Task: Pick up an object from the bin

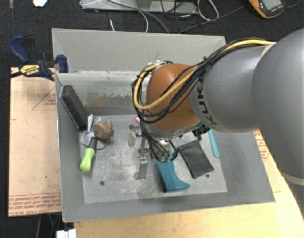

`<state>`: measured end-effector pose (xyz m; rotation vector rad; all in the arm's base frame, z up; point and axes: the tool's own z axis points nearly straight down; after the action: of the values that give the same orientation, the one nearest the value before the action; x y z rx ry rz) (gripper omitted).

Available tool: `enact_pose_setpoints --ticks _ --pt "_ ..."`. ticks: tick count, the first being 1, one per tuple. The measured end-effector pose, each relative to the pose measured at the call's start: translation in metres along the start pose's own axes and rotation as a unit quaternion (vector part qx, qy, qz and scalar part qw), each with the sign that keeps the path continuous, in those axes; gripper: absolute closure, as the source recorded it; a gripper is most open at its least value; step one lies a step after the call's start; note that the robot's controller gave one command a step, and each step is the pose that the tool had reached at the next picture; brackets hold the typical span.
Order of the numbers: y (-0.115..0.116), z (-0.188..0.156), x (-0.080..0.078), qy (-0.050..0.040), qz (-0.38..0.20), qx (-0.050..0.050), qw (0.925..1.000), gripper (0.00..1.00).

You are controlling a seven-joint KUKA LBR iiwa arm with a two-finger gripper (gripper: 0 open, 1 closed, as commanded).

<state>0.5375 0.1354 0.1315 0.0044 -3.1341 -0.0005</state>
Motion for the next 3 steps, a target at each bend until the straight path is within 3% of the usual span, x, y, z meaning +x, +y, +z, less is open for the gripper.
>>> enact_pose_setpoints --ticks 1,2,3 --pt "-0.001 -0.004 -0.002 -0.0037 0.001 -0.001 1.0000 0.00" --pt "-0.033 0.015 -0.010 -0.0043 -0.049 -0.002 0.9988 0.00" --pt "-0.055 0.044 -0.037 -0.0059 -0.108 -0.001 0.9941 0.00"
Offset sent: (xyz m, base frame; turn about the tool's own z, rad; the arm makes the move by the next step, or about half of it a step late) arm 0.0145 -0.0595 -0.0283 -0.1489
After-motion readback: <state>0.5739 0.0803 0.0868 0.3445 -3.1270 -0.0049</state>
